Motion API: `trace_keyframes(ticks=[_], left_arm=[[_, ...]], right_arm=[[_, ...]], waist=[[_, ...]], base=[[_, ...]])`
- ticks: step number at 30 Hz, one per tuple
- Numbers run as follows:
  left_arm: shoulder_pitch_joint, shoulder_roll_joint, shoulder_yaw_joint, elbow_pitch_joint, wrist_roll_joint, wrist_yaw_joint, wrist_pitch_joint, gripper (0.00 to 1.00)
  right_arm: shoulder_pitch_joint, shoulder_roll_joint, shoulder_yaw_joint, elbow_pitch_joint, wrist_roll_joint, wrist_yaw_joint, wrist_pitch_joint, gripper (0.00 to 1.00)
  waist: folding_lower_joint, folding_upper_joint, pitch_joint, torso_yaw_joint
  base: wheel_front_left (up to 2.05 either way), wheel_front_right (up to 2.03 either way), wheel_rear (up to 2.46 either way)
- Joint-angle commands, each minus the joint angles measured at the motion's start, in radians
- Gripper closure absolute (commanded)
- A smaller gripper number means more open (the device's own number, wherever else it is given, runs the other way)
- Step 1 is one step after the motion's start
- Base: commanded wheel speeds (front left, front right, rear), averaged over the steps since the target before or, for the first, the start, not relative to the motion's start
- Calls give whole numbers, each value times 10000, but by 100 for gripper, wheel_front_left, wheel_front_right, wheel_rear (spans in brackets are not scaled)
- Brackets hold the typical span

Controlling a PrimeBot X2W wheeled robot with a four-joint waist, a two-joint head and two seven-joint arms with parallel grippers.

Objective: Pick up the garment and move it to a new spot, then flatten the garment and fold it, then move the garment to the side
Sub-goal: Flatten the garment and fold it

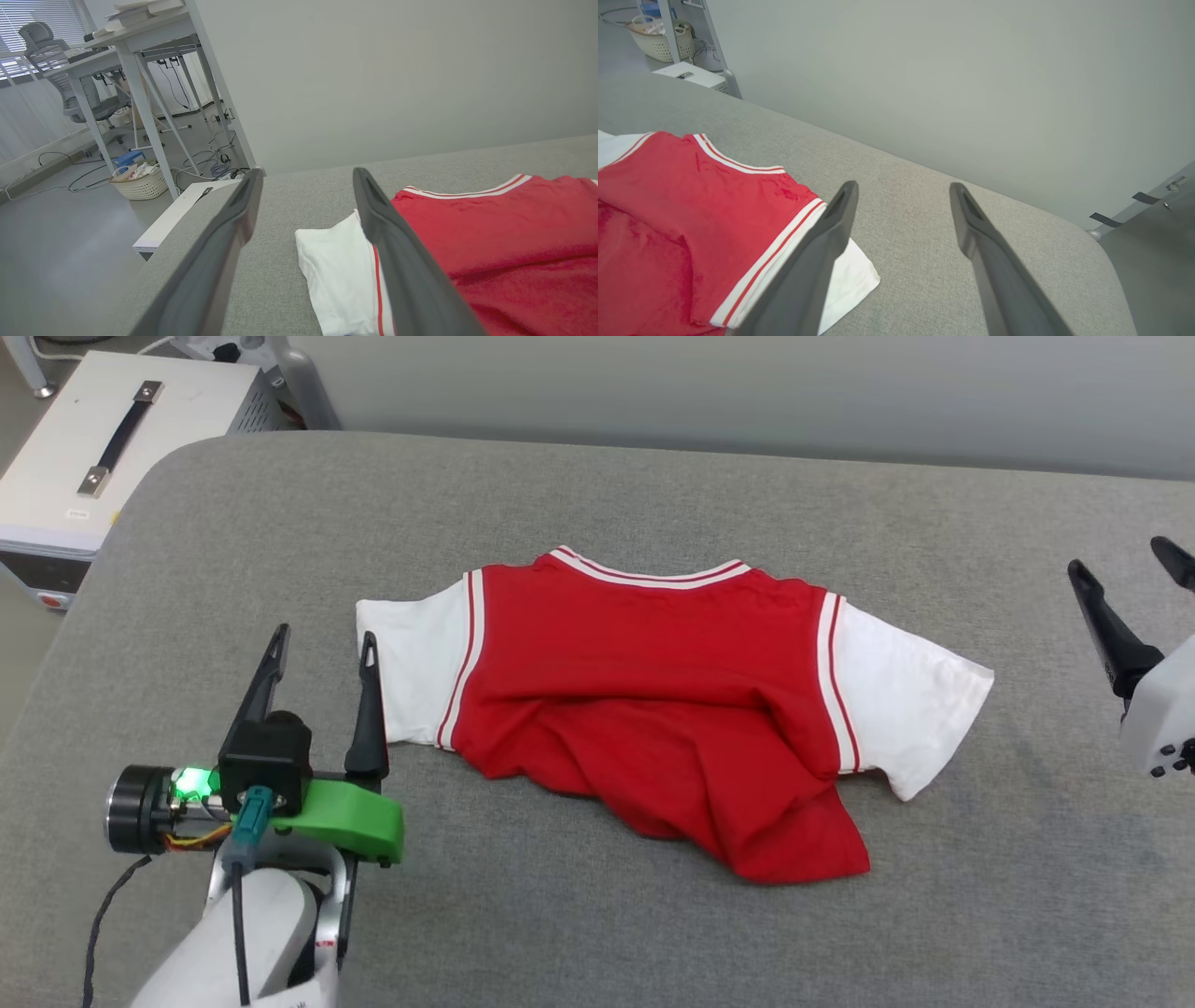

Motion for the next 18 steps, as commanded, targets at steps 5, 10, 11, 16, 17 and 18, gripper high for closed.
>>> trace_keyframes(ticks=[5, 10, 11, 16, 17, 18], left_arm=[[726, -697, 651, -517, 1112, -273, -58, 0], [1044, -1376, 1243, -751, 1777, -649, -58, 0], [1089, -1521, 1362, -779, 1894, -740, -58, 0], [1140, -2154, 1806, -834, 2339, -1177, -58, 0], [1121, -2275, 1911, -822, 2426, -1284, -58, 0], [1102, -2368, 1992, -810, 2492, -1369, -58, 0]], right_arm=[[-1056, -1170, 1275, 931, 1447, -6, 2407, 0], [-1807, -1902, 2283, 1704, 2568, -6, 4338, 0], [-1969, -1965, 2443, 1866, 2696, -6, 4566, 0], [-2621, -2020, 2956, 2529, 3016, -6, 4991, 0], [-2753, -2004, 3081, 2660, 3027, -6, 5027, 0], [-2852, -1988, 3185, 2768, 3019, -6, 5047, 0]], waist=[[0, 0, 472, 417], [0, 0, 921, 725], [0, 0, 1020, 780], [0, 0, 1543, 1067], [0, 0, 1645, 1117], [0, 0, 1732, 1153]], base=[[0, 0, 0], [0, 0, 0], [0, 0, 0], [0, 0, 0], [0, 0, 0], [0, 0, 0]])
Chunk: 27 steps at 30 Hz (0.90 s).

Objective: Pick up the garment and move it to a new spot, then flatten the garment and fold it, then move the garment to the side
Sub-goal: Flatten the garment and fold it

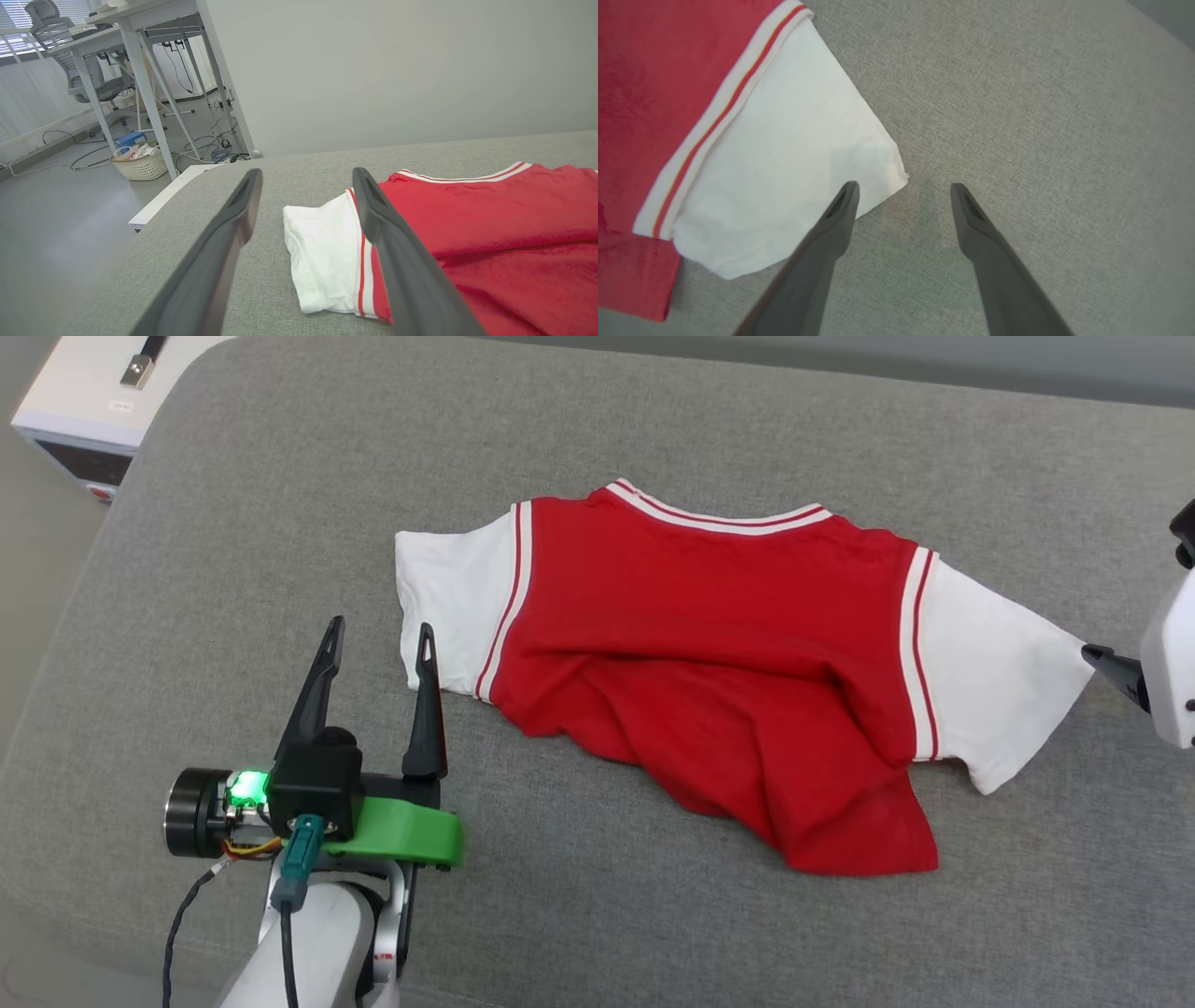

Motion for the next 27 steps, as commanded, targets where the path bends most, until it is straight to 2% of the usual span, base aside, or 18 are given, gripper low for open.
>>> trace_keyframes(ticks=[1, 2, 5, 10, 14, 15, 16, 17, 21, 27], left_arm=[[49, -163, 140, -13, 169, -150, -56, 0], [-37, -452, 351, -6, 395, -398, -56, 0], [-92, -707, 581, 15, 606, -632, -56, 0], [-89, -991, 917, 101, 871, -955, -57, 0], [7, -1122, 1195, 178, 1045, -1145, -57, 0], [28, -1148, 1263, 210, 1088, -1195, -57, 0], [39, -1161, 1317, 232, 1123, -1236, -57, 0], [41, -1180, 1370, 256, 1167, -1289, -57, 0], [123, -1201, 1602, 320, 1305, -1399, -57, 0], [311, -1181, 1893, 349, 1404, -1572, -57, 0]], right_arm=[[-240, 40, 197, 194, 36, -6, 23, 0], [-420, 186, 423, 632, 99, -6, -138, 0], [-384, 130, 998, 1001, 66, -6, -145, 0], [-188, 61, 1565, 1496, 373, -6, -264, 0], [-150, 38, 1725, 1584, 578, -6, -776, 0], [-171, 24, 1724, 1576, 624, -6, -986, 54], [-209, 5, 1682, 1564, 633, -6, -1231, 88], [-249, -50, 1626, 1561, 590, -6, -1552, 100], [-203, -128, 1358, 1532, 629, -6, -2445, 100], [150, -513, 722, 1854, 760, -6, -3106, 100]], waist=[[0, -1, 464, 333], [0, -1, 670, 455], [0, -1, 825, 523], [0, -1, 894, 515], [0, -1, 816, 371], [0, -1, 777, 323], [0, -1, 735, 280], [0, -1, 686, 249], [0, -1, 393, 45], [0, -1, -5, -260]], base=[[0, 0, 0], [0, 0, 0], [0, 0, 0], [0, 0, 0], [0, 0, 0], [0, 0, 0], [0, 0, 0], [0, 0, 0], [0, 0, 0], [0, 0, 0]])
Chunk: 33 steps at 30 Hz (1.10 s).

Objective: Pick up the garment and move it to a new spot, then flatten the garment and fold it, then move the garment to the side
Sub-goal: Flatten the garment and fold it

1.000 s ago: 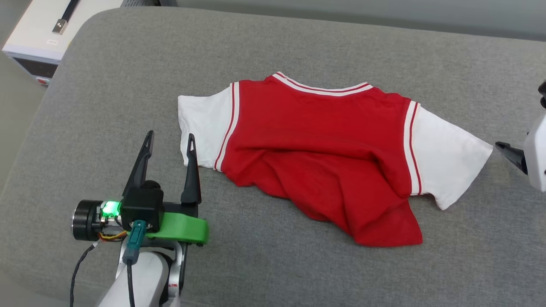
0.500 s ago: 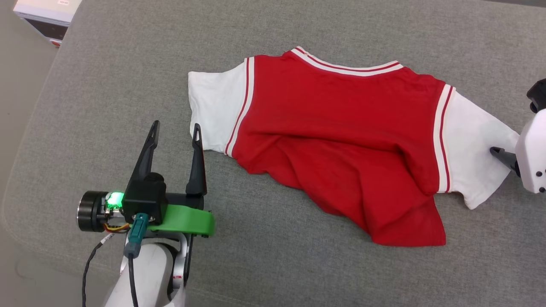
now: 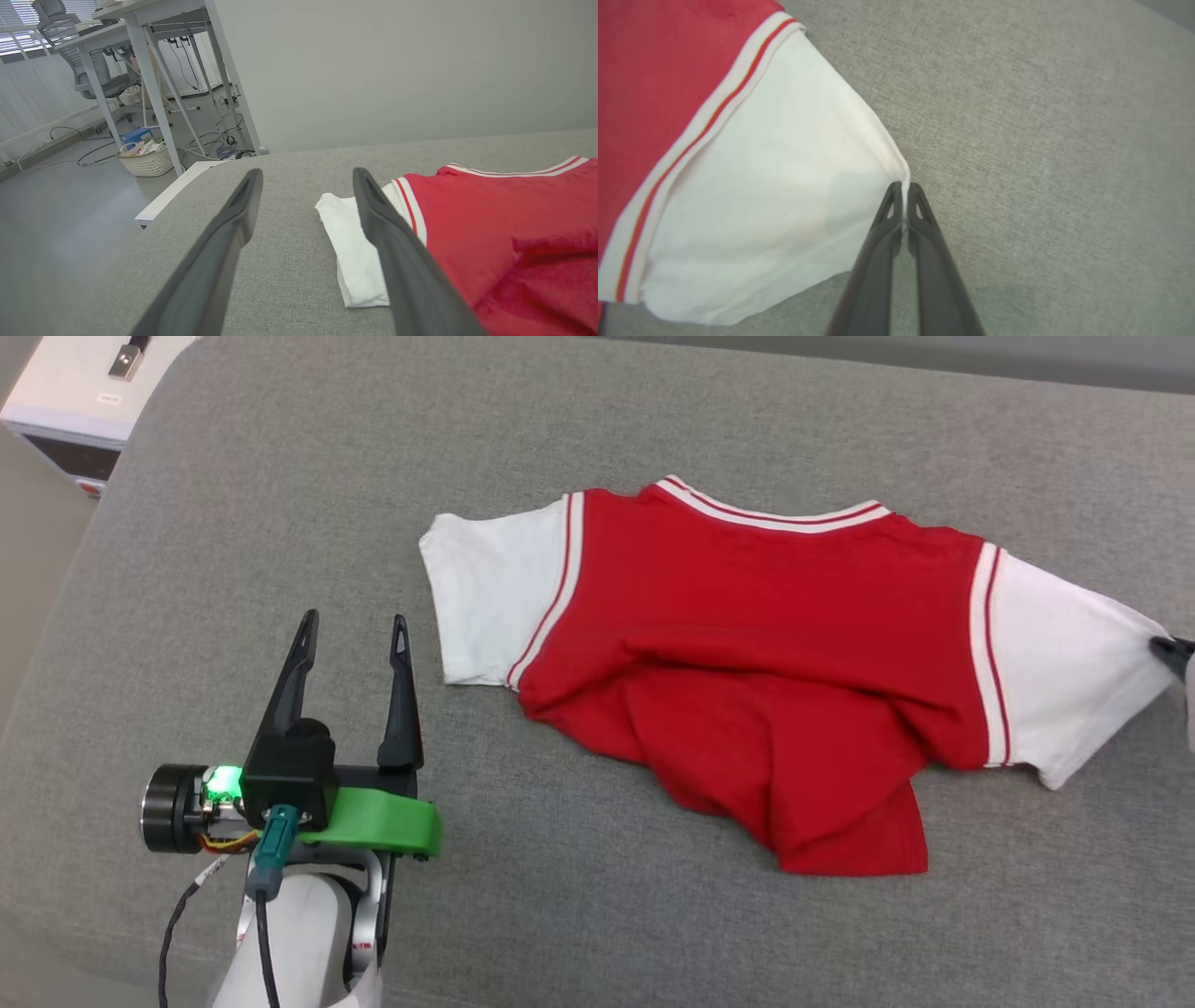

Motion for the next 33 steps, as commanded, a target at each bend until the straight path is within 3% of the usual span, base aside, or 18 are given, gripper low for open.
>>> trace_keyframes(ticks=[1, 11, 21, 28, 33], left_arm=[[175, 5, 58, -13, 130, -48, -57, 0], [-98, 141, 406, 128, 181, -472, -57, 0], [-2614, 1094, 306, 1739, -428, -2248, 144, 0], [-4982, 1895, -928, 2866, -2066, -2609, 2813, 0], [-6426, 2746, -2703, 3485, -4482, -2616, 6113, 0]], right_arm=[[201, -123, -134, 129, 111, -7, -104, 100], [795, -176, -848, 556, 51, -7, -395, 100], [725, 137, -843, -75, -371, -7, -825, 100], [588, 277, -678, -878, -597, -7, -892, 100], [473, 274, -598, -1397, -726, -7, -917, 100]], waist=[[-1, 0, -237, -223], [-1, 0, -438, -562], [-1, 0, -454, -901], [-1, 0, -255, -1306], [-1, 0, 19, -1566]], base=[[0, 0, 0], [0, 0, 0], [0, 0, 0], [0, 0, 0], [0, 0, 0]])
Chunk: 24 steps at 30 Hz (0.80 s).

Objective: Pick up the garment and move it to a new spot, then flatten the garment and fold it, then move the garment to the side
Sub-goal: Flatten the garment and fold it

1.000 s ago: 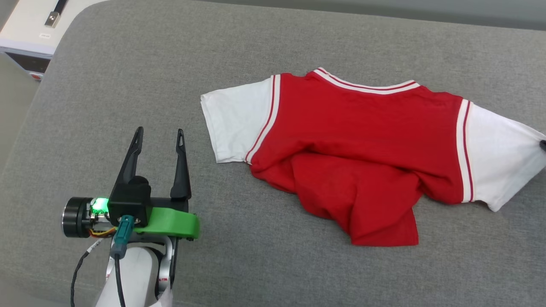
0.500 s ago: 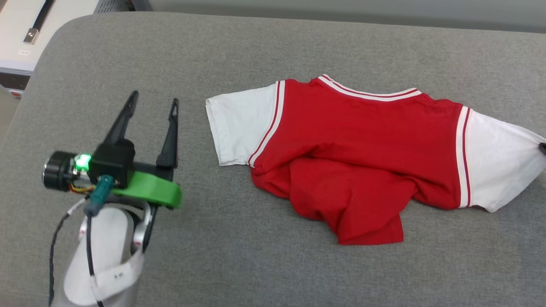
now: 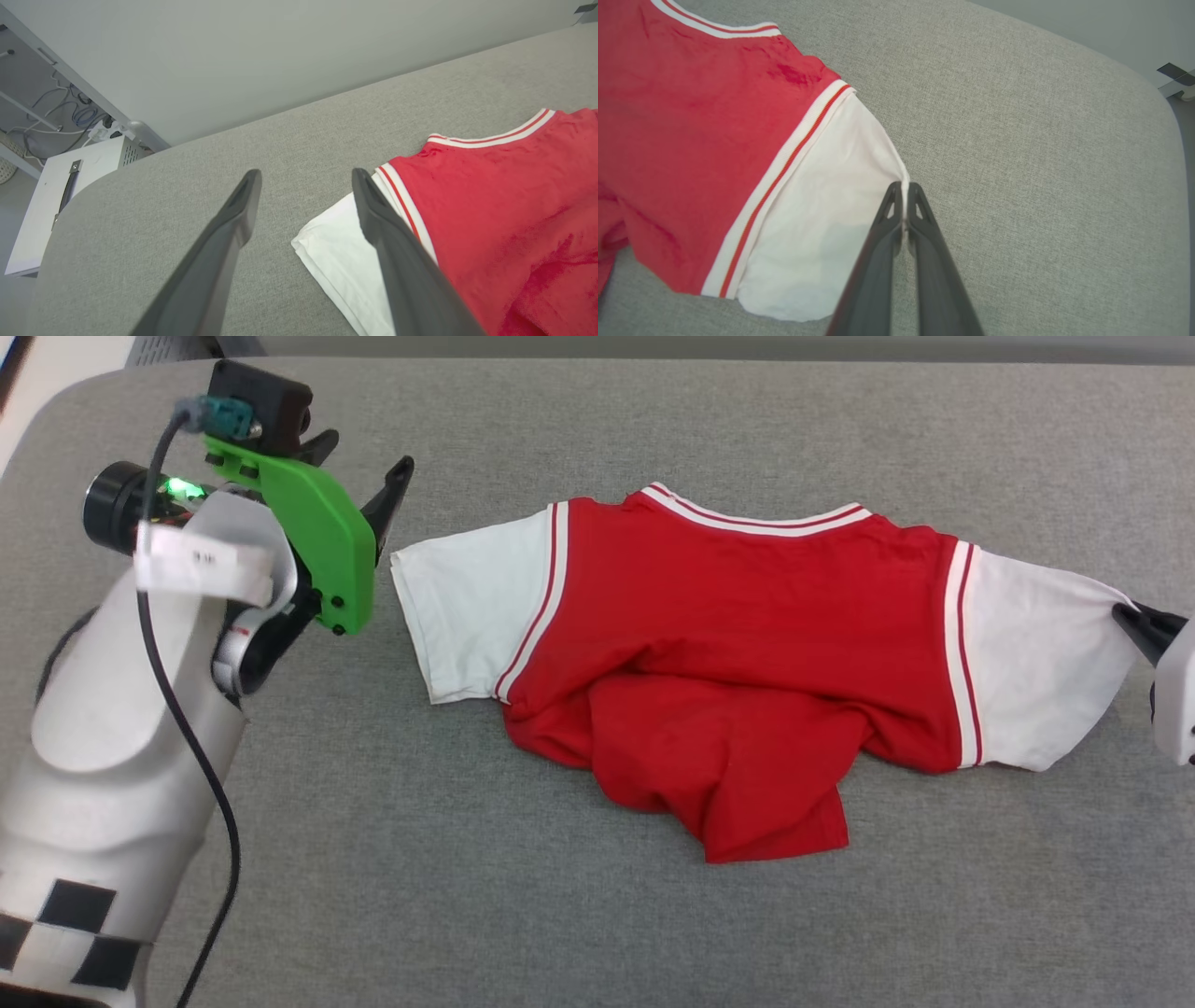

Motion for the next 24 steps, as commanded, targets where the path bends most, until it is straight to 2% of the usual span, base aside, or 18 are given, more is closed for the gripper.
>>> trace_keyframes(ticks=[1, 6, 12, 24], left_arm=[[-417, 247, -256, 121, -535, -25, 653, 0], [-1441, 865, -1416, 614, -1923, -27, 2910, 0], [-2309, 1228, -2739, 1267, -2714, -27, 4137, 0], [-2809, 1628, -3941, 2726, -3646, -28, 4667, 0]], right_arm=[[-160, 28, 29, -157, -114, -6, -69, 100], [-379, 97, 77, -604, -240, -6, -23, 100], [-775, 144, 177, -1039, -349, -6, 12, 100], [-1202, 212, 272, -1310, -462, -6, -23, 100]], waist=[[0, 0, 228, -196], [0, 0, 647, -513], [0, 0, 1330, -919], [0, 0, 2188, -1245]], base=[[0, 0, 0], [0, 0, 0], [0, 0, 0], [0, 0, 0]])
